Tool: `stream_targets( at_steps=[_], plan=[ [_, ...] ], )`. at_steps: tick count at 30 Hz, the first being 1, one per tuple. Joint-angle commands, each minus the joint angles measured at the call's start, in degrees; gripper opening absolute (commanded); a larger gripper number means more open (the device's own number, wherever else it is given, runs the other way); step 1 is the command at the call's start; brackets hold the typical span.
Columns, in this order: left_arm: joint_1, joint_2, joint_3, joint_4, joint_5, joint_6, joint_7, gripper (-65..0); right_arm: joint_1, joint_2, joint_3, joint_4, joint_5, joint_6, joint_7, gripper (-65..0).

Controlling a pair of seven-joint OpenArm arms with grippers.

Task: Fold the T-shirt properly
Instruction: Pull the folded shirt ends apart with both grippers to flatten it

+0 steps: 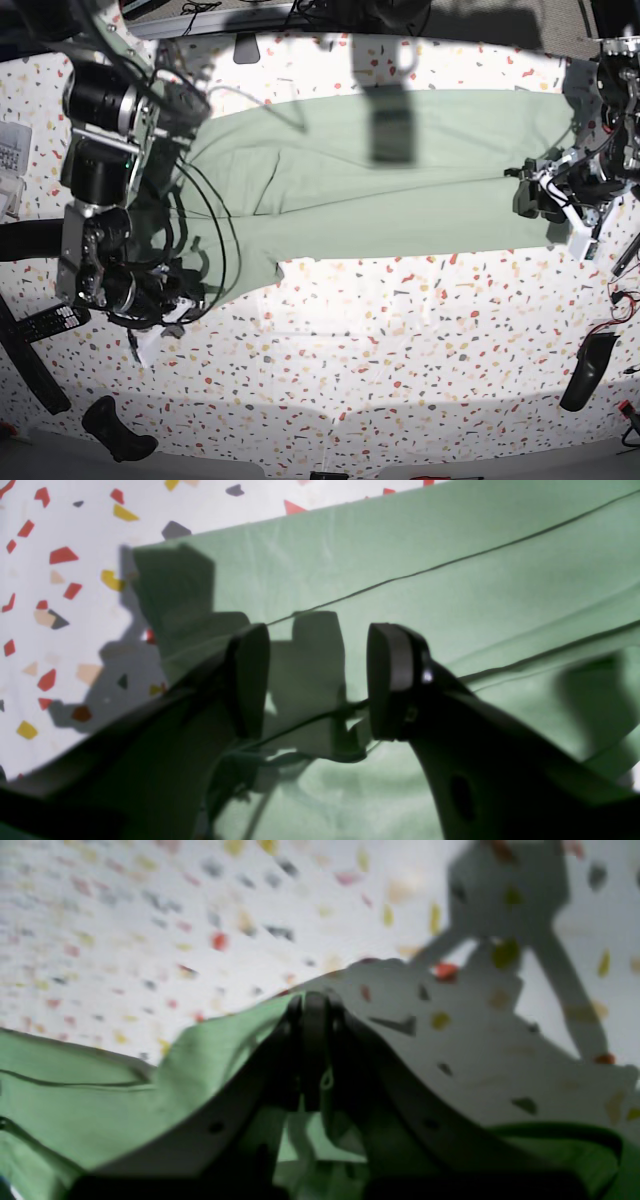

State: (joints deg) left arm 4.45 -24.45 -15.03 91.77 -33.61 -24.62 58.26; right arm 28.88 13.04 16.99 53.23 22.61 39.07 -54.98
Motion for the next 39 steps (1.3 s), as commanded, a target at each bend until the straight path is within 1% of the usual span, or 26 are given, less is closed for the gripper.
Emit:
stream_targets(
  at_steps=[1,3,6,9,14,18,20,22,24,26,30,34,36,39],
  plan=[
    [-0.79,-0.81,-0.37,0.94,-0.90,-0.20,-1.31,-36.2,0.46,0.61,0.07,2.73,2.23,0.93,-0.04,-65.0],
    [-0.79,-0.81,-0.35,0.94,-0.87,-0.20,-1.33,-36.2,-2.40,0.61,0.07,7.04,5.09,0.93,-2.78,-65.0],
    [-0.79,-0.81,-0.37,0.94,-0.85,-0.20,-1.33,-36.2,-7.78,0.68,0.07,14.91,11.26,0.93,-9.46,-65.0],
    [-0.79,-0.81,-0.37,0.94,-0.70,-0.20,-1.33,-36.2,-15.02,0.94,0.07,24.46,13.64,0.93,-9.42,-65.0],
    [-0.79,-0.81,-0.37,0.94,1.99,-0.17,-1.36,-36.2,-27.76,1.46,0.07,39.93,13.66,0.93,-9.42,-65.0],
    [-0.79,-0.83,-0.37,0.94,2.80,-0.20,-1.57,-36.2,-36.54,2.12,0.13,49.48,13.62,0.93,-9.49,-65.0],
    [-0.79,-0.83,-0.37,0.94,3.06,-0.20,-2.91,-36.2,-40.13,2.23,0.66,53.37,13.55,0.93,-9.60,-65.0],
    [-0.79,-0.83,-0.37,0.94,4.83,-0.20,-5.66,-36.2,-43.21,2.23,1.68,56.59,13.53,0.93,-9.62,-65.0],
    [-0.79,-0.83,-0.37,0.94,7.15,-0.20,-8.55,-36.2,-45.79,2.23,3.45,58.97,13.38,0.93,-9.77,-65.0],
    [-0.79,-0.83,-0.37,0.94,8.57,-0.17,-10.01,-36.2,-47.78,2.69,5.68,60.17,13.40,0.93,-9.84,-65.0],
    [-0.79,-0.83,-0.37,0.94,9.64,-0.20,-10.14,-36.2,-50.51,5.64,8.74,60.28,13.40,0.93,-9.79,-65.0],
    [-0.79,-0.83,-0.37,0.94,9.75,-0.22,-10.67,-36.2,-50.95,7.72,9.29,60.28,13.40,0.93,-9.79,-65.0],
    [-0.79,-0.83,-0.37,0.94,12.41,-0.20,-12.68,-36.2,-50.84,7.74,9.29,60.28,13.35,0.93,-9.81,-65.0],
    [-0.79,-0.83,-0.37,0.94,18.32,-0.17,-17.68,-36.2,-50.84,7.72,9.25,60.28,13.40,0.93,-9.79,-65.0]
  ],
)
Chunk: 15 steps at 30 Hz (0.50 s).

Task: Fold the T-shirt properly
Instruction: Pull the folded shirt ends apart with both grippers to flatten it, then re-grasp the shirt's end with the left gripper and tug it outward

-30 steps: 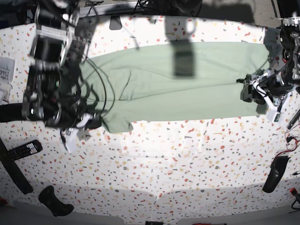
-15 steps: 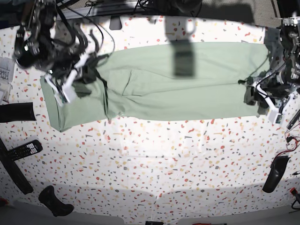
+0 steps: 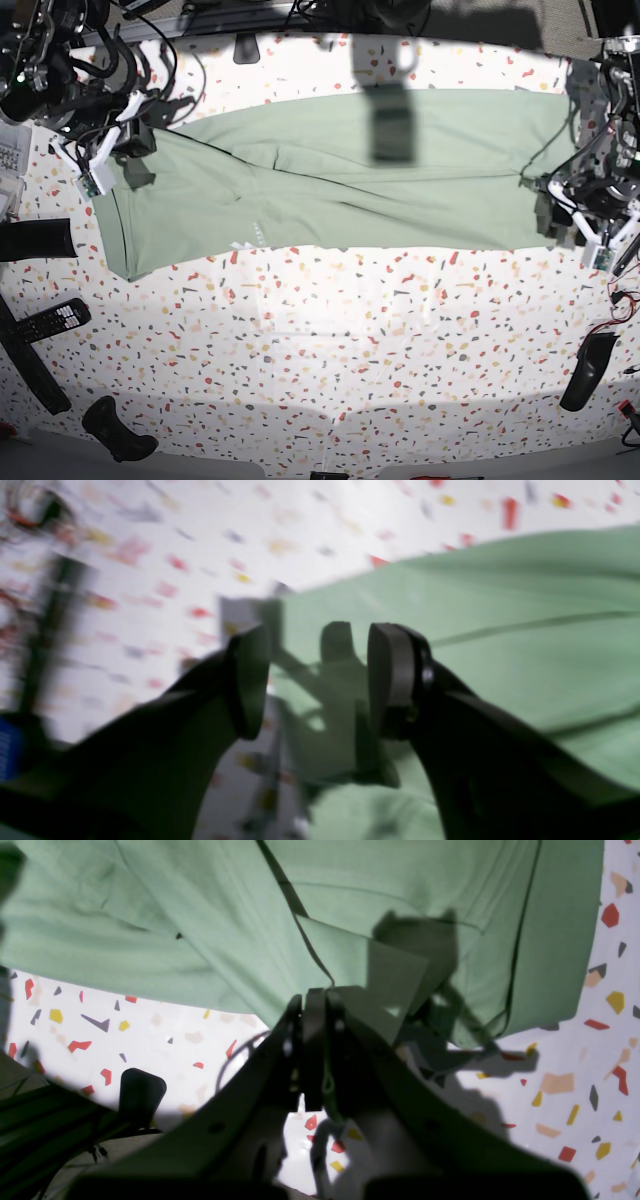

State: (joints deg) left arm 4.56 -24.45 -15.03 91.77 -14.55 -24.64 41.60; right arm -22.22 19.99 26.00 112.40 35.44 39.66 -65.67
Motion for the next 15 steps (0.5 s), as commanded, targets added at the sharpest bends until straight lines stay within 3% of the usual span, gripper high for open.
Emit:
stream_targets(
  at_steps=[1,8,15],
  plan=[
    [-0.90,-0.83,-0.37,0.94,0.22,-0.15,-1.81,-36.2,0.26,0.79,0.24,1.11,0.57,0.34,0.94,-65.0],
    [-0.90,-0.81,-0.35,0.79,-1.55,-0.17,5.66,-36.2,0.26,0.79,0.24,1.11,0.81,0.34,1.62,-65.0],
    [-0.59,-0.79,-0.35,0.76,-1.60,-0.17,6.49,-36.2,0.26,0.79,0.24,1.11,0.81,0.34,2.32,-65.0]
  ],
)
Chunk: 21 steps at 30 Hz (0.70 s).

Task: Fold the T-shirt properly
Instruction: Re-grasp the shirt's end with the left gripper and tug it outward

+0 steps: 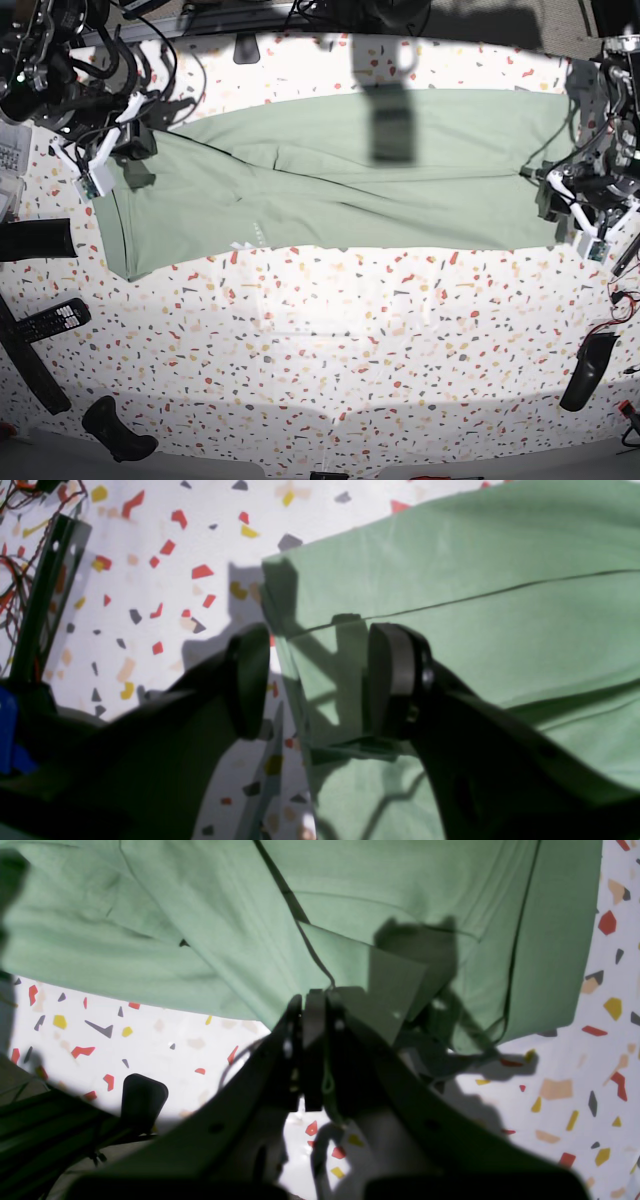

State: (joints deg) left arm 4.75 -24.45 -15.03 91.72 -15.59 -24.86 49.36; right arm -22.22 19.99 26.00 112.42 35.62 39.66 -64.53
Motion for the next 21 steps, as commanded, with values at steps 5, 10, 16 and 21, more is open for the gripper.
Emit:
stream_targets(
  at_steps=[5,10,16,21],
  plan=[
    [-1.29,-0.81,-0.35,-2.60,-1.05,0.04,-2.97,-36.2,0.26,0.79,0.24,1.09,2.45,0.34,1.29,-65.0],
    [-2.05,-0.81,-0.35,-8.46,-4.48,0.07,-2.45,-36.2,0.26,0.79,0.24,1.09,4.02,0.34,1.25,-65.0],
    [-2.03,-0.83,-0.35,-7.28,-9.68,0.04,-1.38,-46.8,0.26,0.79,0.24,1.09,3.98,0.34,0.96,-65.0],
    [-2.03,-0.81,-0.35,-6.45,-9.92,0.00,-4.26,-50.3,0.26,0.79,0.24,1.09,3.98,0.34,0.87,-65.0]
  ],
)
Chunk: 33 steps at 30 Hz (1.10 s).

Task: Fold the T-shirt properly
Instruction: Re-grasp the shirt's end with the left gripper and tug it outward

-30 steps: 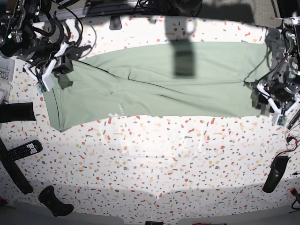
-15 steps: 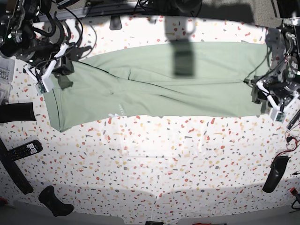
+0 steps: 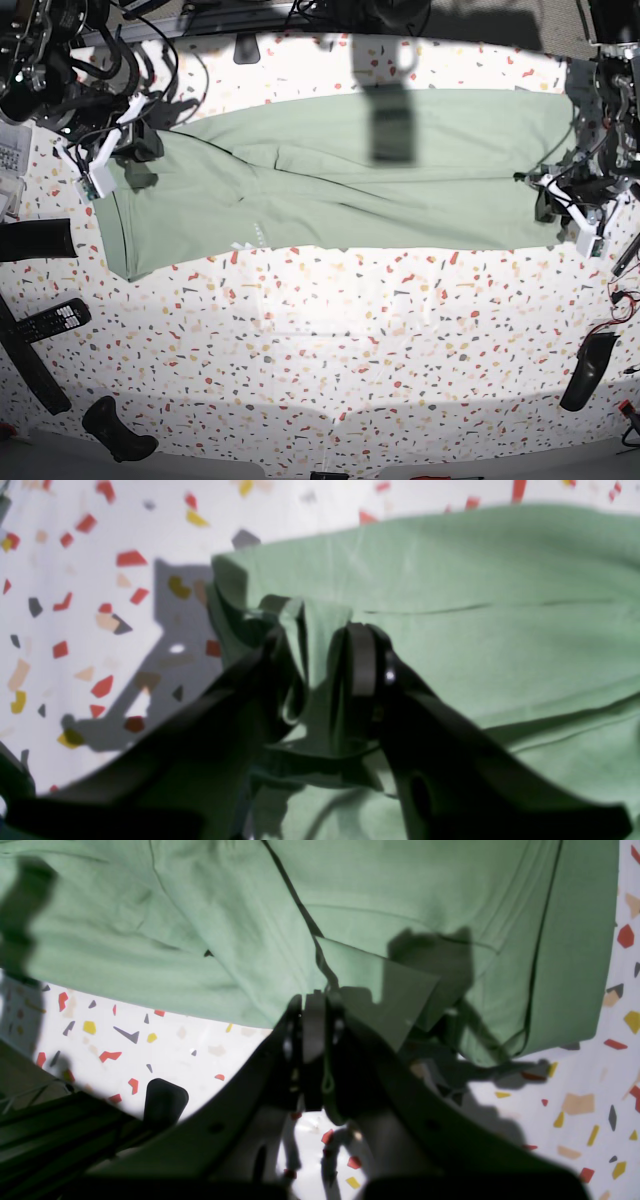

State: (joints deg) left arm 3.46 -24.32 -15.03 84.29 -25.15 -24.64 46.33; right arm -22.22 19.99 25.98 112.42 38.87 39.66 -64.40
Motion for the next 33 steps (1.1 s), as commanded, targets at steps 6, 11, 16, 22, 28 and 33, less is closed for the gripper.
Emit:
stream_targets(
  at_steps=[6,11,16,22,28,33],
  plan=[
    [-0.74,-0.96,-0.35,0.98,-0.42,-0.22,-2.27,-50.3,0.26,0.79,0.26,1.09,0.72,0.34,0.26,-65.0],
    [0.07,-0.96,-0.35,2.27,-0.46,-3.13,-2.36,-65.0,0.26,0.79,0.26,1.09,0.31,0.34,-0.72,-65.0],
    [2.67,-0.98,-0.35,7.21,-0.46,-6.03,-1.46,-65.0,0.26,0.79,0.26,1.09,0.11,0.34,-0.72,-65.0],
    [4.35,-1.27,-0.35,9.18,-0.44,-6.03,0.59,-65.0,0.26,0.79,0.26,1.09,0.13,0.34,-0.70,-65.0],
    [4.74,-1.29,-0.35,9.20,-0.44,-6.03,0.44,-65.0,0.26,0.79,0.26,1.09,0.13,0.34,-0.72,-65.0],
    [4.79,-1.27,-0.35,9.18,-0.44,-6.03,0.31,-47.2,0.26,0.79,0.26,1.09,0.13,0.34,-0.70,-65.0]
  ],
)
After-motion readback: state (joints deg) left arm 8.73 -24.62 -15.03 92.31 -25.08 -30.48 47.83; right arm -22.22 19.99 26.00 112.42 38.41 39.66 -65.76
